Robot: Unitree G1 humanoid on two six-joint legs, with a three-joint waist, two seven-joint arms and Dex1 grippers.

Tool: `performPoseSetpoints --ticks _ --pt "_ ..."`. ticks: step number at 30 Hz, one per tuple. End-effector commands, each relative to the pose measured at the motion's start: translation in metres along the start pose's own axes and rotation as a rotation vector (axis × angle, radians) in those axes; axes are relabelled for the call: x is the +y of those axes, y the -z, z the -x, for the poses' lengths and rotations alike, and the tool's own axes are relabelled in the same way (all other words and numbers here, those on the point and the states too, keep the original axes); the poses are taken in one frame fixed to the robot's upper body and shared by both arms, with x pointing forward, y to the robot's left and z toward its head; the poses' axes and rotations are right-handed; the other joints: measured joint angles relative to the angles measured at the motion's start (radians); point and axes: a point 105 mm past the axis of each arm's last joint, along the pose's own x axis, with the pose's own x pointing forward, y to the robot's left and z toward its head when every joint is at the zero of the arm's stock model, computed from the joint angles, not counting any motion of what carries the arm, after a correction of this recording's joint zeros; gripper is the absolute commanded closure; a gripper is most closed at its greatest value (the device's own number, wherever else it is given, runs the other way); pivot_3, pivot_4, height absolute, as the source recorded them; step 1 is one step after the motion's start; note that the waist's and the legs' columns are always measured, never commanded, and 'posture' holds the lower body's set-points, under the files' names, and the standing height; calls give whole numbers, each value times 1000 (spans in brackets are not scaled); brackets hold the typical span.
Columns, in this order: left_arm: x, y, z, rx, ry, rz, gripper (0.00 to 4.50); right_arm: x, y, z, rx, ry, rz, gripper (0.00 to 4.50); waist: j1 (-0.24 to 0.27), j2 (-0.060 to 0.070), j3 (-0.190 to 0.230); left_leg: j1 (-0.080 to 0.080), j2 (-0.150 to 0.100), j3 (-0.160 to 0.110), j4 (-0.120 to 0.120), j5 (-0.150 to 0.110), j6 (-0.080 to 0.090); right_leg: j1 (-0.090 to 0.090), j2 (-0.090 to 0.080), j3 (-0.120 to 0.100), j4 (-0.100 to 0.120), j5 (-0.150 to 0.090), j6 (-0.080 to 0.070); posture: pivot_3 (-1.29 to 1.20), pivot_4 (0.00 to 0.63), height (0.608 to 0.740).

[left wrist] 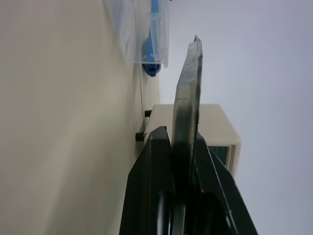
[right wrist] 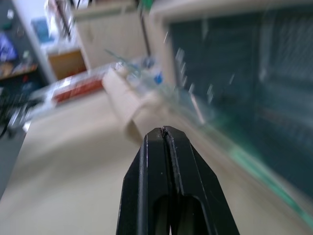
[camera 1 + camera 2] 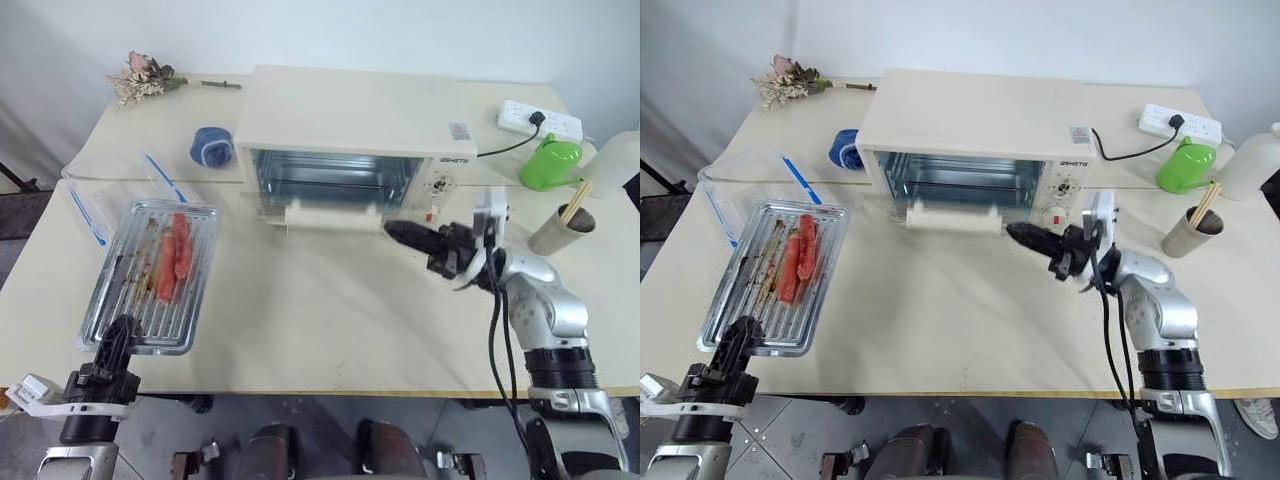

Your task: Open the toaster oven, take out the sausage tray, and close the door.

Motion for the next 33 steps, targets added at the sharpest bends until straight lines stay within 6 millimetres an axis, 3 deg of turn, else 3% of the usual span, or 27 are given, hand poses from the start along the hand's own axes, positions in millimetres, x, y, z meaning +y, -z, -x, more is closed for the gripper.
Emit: performPoseSetpoints --ticks 1,6,8,15,21,24,29,33 --pt "-10 1 3 10 29 -11 4500 1 -35 -8 -117 -2 35 4461 0 0 0 0 0 0 0 0 0 0 0 0 0 0 0 0 150 740" --pt "-11 13 8 106 23 -35 4500 7 -25 6 19 -19 75 4461 9 0 0 -1 0 -1 -1 -1 1 -1 0 0 0 0 0 0 150 740" --pt "-11 15 7 125 28 -34 4500 16 -16 17 92 -46 99 4111 13 0 0 -1 -1 -1 -1 -3 2 -1 0 0 0 0 0 0 150 740" --pt "-3 36 -5 342 29 -23 4500 38 9 68 287 -39 195 1904 25 1 0 -2 -2 1 0 -4 4 0 1 -1 -3 0 0 0 150 740" --pt "7 55 -25 593 21 -2 4500 47 2 92 277 24 186 31 25 1 0 0 1 4 2 -3 3 1 5 1 -2 0 1 0 150 740" --pt "11 62 -32 668 20 17 4500 50 -1 95 275 55 195 31 24 1 0 2 3 4 2 -3 1 1 7 2 0 0 1 0 150 740" --pt "7 89 -62 907 33 28 4500 64 -1 108 293 129 202 31 40 5 1 2 5 1 0 -3 -2 0 10 3 2 0 0 0 150 740" --pt "-4 110 -83 1079 61 21 4500 79 -1 119 309 194 201 31 50 5 0 2 4 2 0 -2 -2 0 11 3 2 0 0 0 150 740"
